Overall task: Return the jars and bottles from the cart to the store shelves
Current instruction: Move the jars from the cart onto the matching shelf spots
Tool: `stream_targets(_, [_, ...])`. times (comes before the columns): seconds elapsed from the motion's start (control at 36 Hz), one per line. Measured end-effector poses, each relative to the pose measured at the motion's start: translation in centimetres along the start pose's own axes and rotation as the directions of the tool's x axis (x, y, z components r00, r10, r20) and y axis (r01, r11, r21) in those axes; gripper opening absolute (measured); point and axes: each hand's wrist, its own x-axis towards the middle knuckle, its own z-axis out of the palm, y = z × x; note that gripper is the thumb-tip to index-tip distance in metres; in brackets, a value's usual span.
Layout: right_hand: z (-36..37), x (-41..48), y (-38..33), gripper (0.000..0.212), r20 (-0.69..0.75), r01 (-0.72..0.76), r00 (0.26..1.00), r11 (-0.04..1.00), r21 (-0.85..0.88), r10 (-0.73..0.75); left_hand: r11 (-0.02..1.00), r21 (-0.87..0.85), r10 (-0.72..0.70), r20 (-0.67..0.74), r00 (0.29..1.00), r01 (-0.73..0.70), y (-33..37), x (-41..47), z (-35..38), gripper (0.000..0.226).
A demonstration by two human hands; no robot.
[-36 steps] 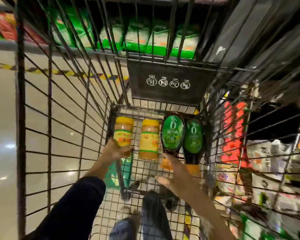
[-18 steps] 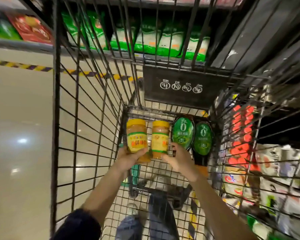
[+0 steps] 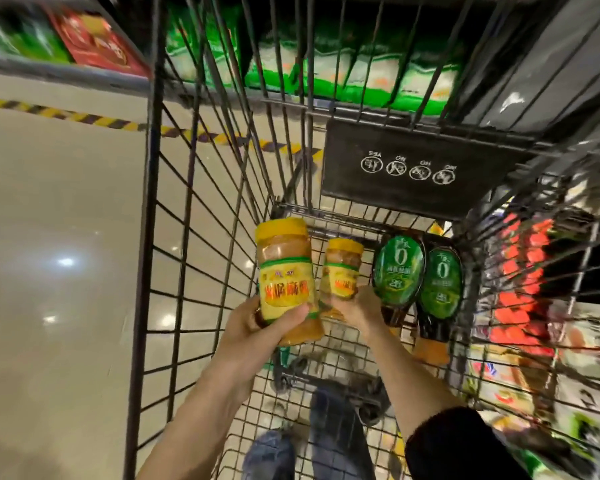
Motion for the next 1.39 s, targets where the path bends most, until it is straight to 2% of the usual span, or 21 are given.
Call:
stream_targets(0.06, [0.1, -0.7, -0.6, 0.037, -0.030, -0.009, 1.000, 0.998, 0.061, 0.011, 1.000, 0.003, 0.003, -0.001, 1.000, -0.003, -0.1, -0.1, -0.3, 0.083])
stream_targets(0.14, [0.1, -0.9, -0.8, 0.039, -0.032, 0.009, 0.999, 0.983, 0.182, -0.004, 1.000, 0.016, 0.018, 0.009, 1.000, -0.019, 0.1, -0.6, -0.5, 0.074])
stream_targets(0.25, [0.2, -0.9, -0.3, 0.026, -0.007, -0.049, 0.998, 0.942, 0.331, 0.054, 1.000, 0.021, 0.006, 0.017, 1.000, -0.006, 0.1, -1.1, -0.6, 0.060])
stream_targets(0.31, [0.1, -1.1, 0.0, 0.035, -0.008, -0.053, 0.998, 0.923, 0.380, 0.061, 1.000, 0.014, 0.005, 0.021, 1.000, -0.006, 0.3, -1.5, -0.7, 0.058])
stream_targets(0.36, [-0.2, -1.5, 0.0, 0.035, 0.002, -0.039, 0.999, 0.909, 0.415, 0.043, 1.000, 0.019, 0.011, 0.023, 1.000, -0.011, 0.5, -1.9, -0.7, 0.057])
stream_targets(0.42, [-0.6, -2.3, 0.0, 0.031, 0.006, -0.031, 0.999, 0.897, 0.441, 0.032, 1.000, 0.016, 0.018, 0.022, 1.000, -0.018, 0.6, -2.2, -0.8, 0.060])
stream_targets(0.5, [-1.4, -3.9, -0.4, 0.037, -0.010, 0.006, 1.000, 0.878, 0.478, -0.002, 1.000, 0.012, 0.007, 0.009, 1.000, -0.007, 0.8, -2.9, -0.9, 0.079])
stream_targets(0.56, [-2.0, -5.5, -0.7, 0.037, -0.021, 0.023, 1.000, 0.871, 0.490, -0.015, 1.000, 0.017, 0.023, 0.020, 1.000, -0.024, 1.4, -4.0, -0.9, 0.078])
stream_targets(0.64, [-3.3, -7.9, -1.3, 0.047, -0.073, 0.069, 0.997, 0.859, 0.507, -0.036, 0.999, 0.013, 0.050, 0.018, 0.999, -0.050, 2.4, -5.9, -0.6, 0.043])
stream_targets(0.72, [-5.0, -10.9, -2.3, 0.046, -0.134, 0.129, 0.988, 0.863, 0.489, -0.072, 0.991, 0.029, 0.126, 0.038, 0.991, -0.127, 3.8, -8.5, -0.6, 0.026])
stream_targets(0.75, [-5.6, -12.1, -2.5, 0.045, -0.153, 0.155, 0.984, 0.858, 0.490, -0.091, 0.985, 0.041, 0.164, 0.050, 0.985, -0.166, 4.3, -9.4, -0.7, 0.025])
stream_targets(0.83, [-7.3, -16.3, -3.0, 0.042, -0.200, 0.243, 0.968, 0.770, 0.590, -0.152, 0.961, 0.060, 0.262, 0.105, 0.959, -0.269, 5.3, -12.0, -1.1, 0.044])
stream_targets(0.89, [-8.4, -19.6, -3.1, 0.038, -0.231, 0.302, 0.953, 0.697, 0.650, -0.198, 0.951, 0.031, 0.302, 0.118, 0.946, -0.308, 5.8, -13.5, -1.5, 0.036])
stream_targets(0.94, [-9.2, -22.2, -3.3, 0.040, -0.261, 0.391, 0.921, 0.673, 0.628, -0.290, 0.941, 0.003, 0.334, 0.153, 0.930, -0.338, 6.5, -14.8, -1.7, 0.039])
stream_targets(1.0, [-10.0, -25.7, -3.4, 0.044, -0.374, 0.489, 0.870, 0.645, 0.587, -0.320, 0.918, -0.002, 0.387, 0.213, 0.897, -0.396, 7.0, -16.6, -2.2, 0.057])
stream_targets(1.03, [-10.3, -27.2, -3.3, 0.045, -0.435, 0.530, 0.843, 0.626, 0.572, -0.317, 0.903, 0.004, 0.416, 0.231, 0.879, -0.429, 7.2, -17.6, -2.5, 0.058])
stream_targets(1.14, [-10.5, -33.6, -3.0, 0.054, -0.589, 0.633, 0.754, 0.559, 0.535, -0.291, 0.810, -0.004, 0.562, 0.288, 0.775, -0.586, 7.6, -21.3, -3.6, 0.037])
stream_targets(1.28, [-8.9, -42.4, -1.5, 0.050, -0.749, 0.711, 0.636, 0.519, 0.475, -0.185, 0.702, -0.048, 0.655, 0.436, 0.617, -0.711, 7.8, -26.2, -5.4, 0.047])
stream_targets(1.39, [-6.8, -49.4, 0.8, 0.058, -0.841, 0.754, 0.532, 0.509, 0.415, -0.103, 0.578, -0.058, 0.708, 0.531, 0.465, -0.814, 7.4, -31.0, -5.9, 0.036])
